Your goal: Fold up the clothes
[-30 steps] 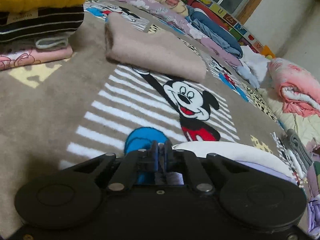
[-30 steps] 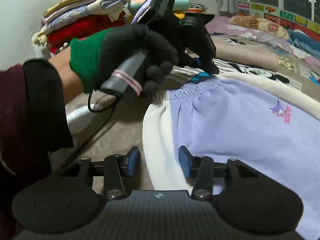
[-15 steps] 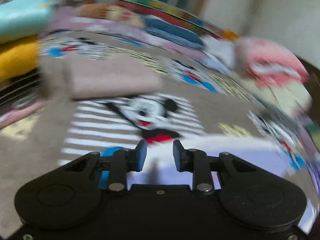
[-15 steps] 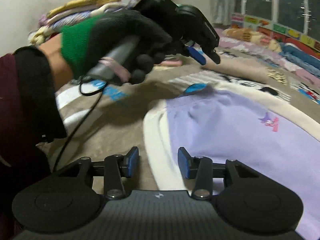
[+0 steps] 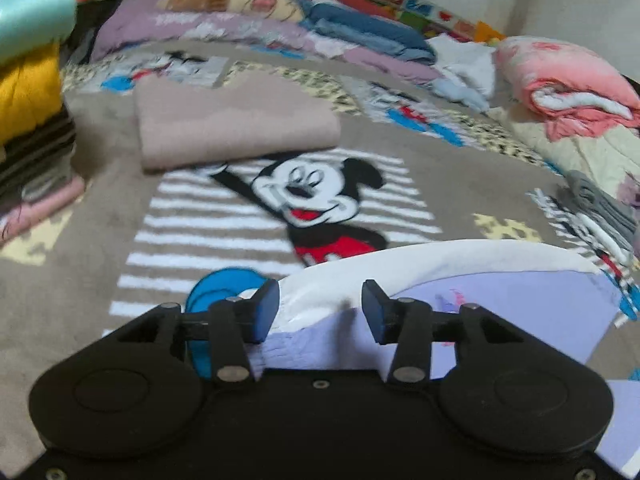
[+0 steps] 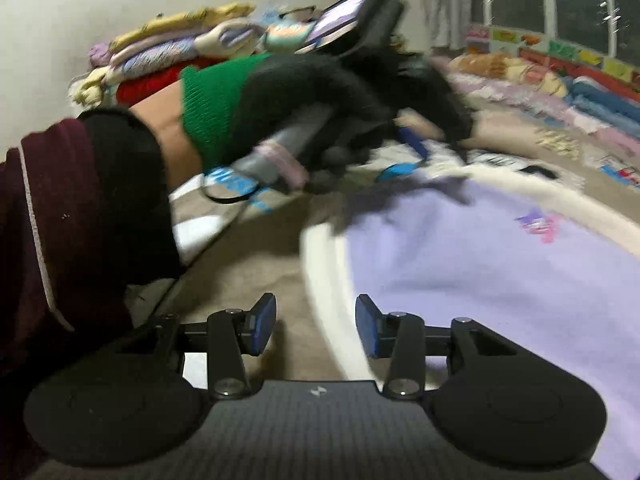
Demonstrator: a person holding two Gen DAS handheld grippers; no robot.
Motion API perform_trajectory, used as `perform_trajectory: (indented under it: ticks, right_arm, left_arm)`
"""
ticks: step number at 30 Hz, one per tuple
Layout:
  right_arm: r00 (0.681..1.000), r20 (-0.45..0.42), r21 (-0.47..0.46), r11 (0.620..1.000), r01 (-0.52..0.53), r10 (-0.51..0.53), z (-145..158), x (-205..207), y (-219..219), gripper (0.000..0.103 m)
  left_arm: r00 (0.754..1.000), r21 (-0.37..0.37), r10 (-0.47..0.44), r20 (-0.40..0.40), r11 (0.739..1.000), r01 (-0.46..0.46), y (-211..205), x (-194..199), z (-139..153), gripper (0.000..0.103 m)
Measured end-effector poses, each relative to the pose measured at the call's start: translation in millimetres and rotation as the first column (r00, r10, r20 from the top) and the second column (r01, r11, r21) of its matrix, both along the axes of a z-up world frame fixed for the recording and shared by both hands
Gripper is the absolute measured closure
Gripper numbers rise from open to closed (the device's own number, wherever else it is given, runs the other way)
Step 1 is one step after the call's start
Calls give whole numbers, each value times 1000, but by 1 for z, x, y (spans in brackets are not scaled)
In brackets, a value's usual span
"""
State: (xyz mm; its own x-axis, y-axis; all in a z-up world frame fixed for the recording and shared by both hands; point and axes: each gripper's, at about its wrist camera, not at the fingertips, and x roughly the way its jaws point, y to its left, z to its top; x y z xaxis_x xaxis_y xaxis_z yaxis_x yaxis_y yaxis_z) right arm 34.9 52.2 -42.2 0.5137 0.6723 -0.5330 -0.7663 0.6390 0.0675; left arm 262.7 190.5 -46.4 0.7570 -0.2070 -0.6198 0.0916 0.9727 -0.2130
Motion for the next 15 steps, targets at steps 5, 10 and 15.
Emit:
perform_trajectory:
  ticks: [5, 10, 15]
  right_arm:
    - [987, 55, 11, 988, 152, -153, 5, 23, -38, 58]
    - [965, 11, -6, 965, 263, -263, -11, 56, -63, 56]
    - [972, -30, -50, 972, 229, -231, -17, 50, -64, 54]
  left_arm:
    - [989, 57, -138, 53, 989, 135, -30, -10, 7, 59]
    - [995, 44, -96, 20, 994, 95, -48, 4, -8, 59]
    - [995, 11, 11, -94, 1000, -10, -57, 28, -35, 46]
